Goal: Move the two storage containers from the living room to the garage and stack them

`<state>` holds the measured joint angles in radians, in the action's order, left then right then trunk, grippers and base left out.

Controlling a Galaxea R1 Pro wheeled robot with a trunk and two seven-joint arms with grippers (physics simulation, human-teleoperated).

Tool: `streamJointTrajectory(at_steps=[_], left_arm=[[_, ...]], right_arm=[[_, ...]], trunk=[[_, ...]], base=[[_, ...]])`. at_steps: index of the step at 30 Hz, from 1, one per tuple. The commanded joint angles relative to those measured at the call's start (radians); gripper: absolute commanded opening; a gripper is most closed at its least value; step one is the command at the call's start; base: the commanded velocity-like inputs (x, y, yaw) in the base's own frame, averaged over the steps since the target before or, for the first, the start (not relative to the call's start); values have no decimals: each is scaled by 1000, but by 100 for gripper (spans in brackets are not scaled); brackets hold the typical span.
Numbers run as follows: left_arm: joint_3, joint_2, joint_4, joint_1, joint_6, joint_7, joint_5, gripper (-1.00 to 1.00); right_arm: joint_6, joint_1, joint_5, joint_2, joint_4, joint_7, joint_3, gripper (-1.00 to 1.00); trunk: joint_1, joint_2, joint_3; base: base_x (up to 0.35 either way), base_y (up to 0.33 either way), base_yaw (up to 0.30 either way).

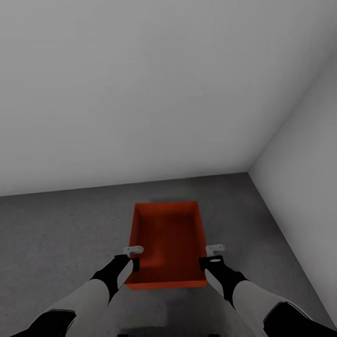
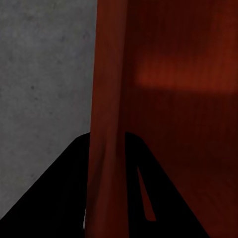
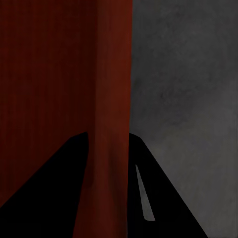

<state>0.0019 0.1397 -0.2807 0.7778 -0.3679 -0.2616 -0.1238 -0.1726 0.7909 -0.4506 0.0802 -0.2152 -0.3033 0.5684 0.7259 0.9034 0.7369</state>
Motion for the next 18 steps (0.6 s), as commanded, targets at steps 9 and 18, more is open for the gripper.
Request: streamJointTrajectory(at_steps=[9,18], left_arm=[[-17,-9,-5,0,35,-30,31,-100],[-17,-9,-5,0,35,-30,31,-100]], right_arm=[[-7,1,-14,-1,8,-10,8,-100],[-7,0,-14,-1,8,-10,8,-100]], trunk=[[0,1,15],[0,1,30]], base=[[0,0,0],[0,0,0]])
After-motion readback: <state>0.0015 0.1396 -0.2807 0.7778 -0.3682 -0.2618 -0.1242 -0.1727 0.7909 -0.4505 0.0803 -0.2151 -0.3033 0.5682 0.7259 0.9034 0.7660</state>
